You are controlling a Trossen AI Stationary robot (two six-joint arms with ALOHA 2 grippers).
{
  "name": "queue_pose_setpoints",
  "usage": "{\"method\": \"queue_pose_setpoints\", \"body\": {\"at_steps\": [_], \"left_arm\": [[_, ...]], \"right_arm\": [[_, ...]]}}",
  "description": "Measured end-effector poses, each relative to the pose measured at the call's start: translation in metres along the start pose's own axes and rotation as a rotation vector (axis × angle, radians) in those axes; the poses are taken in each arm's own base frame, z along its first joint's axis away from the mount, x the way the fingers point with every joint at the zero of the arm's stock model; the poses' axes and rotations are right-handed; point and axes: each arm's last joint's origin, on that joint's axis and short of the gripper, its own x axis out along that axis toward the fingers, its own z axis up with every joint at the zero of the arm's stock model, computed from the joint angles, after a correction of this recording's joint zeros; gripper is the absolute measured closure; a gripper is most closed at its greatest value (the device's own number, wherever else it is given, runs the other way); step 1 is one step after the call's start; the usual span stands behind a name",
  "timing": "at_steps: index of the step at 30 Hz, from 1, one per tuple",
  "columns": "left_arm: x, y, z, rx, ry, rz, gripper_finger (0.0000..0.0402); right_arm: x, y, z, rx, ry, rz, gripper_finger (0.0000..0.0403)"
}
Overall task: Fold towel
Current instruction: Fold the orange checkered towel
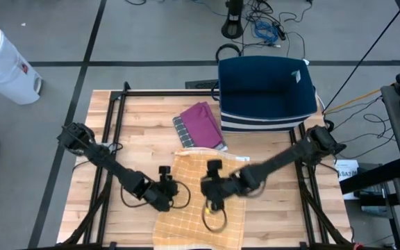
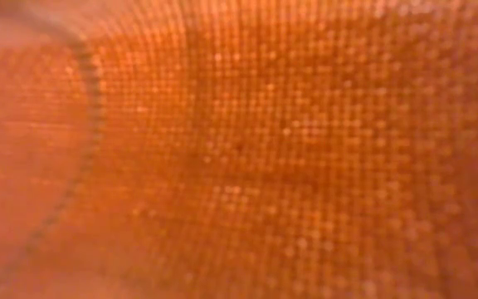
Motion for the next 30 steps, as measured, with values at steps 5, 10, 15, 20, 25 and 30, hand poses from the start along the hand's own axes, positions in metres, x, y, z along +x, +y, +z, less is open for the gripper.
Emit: {"method": "queue_pose_setpoints", "body": {"at_steps": [5,10,15,20,25,30], "left_arm": [[0.011,0.010,-0.014,-0.022,-0.024,0.009,0.0216],[0.016,0.012,-0.025,-0.060,-0.078,-0.020,0.0216],[0.017,0.011,-0.030,-0.077,-0.105,-0.060,0.0216],[0.017,0.011,-0.031,-0.082,-0.104,-0.065,0.0216],[0.017,0.011,-0.030,-0.081,-0.114,-0.073,0.0216],[0.017,0.011,-0.029,-0.082,-0.120,-0.077,0.0216]], "right_arm": [[0.020,-0.050,0.006,-0.002,0.022,0.000,0.0202],[0.038,-0.096,0.010,-0.031,-0.004,-0.002,0.0202],[0.073,-0.133,0.006,0.022,-0.071,0.135,0.0202],[0.099,-0.162,-0.002,0.101,-0.113,0.180,0.0202],[0.109,-0.176,-0.003,0.176,-0.170,0.312,0.0202],[0.131,-0.175,-0.014,0.197,-0.162,0.379,0.0202]]}}
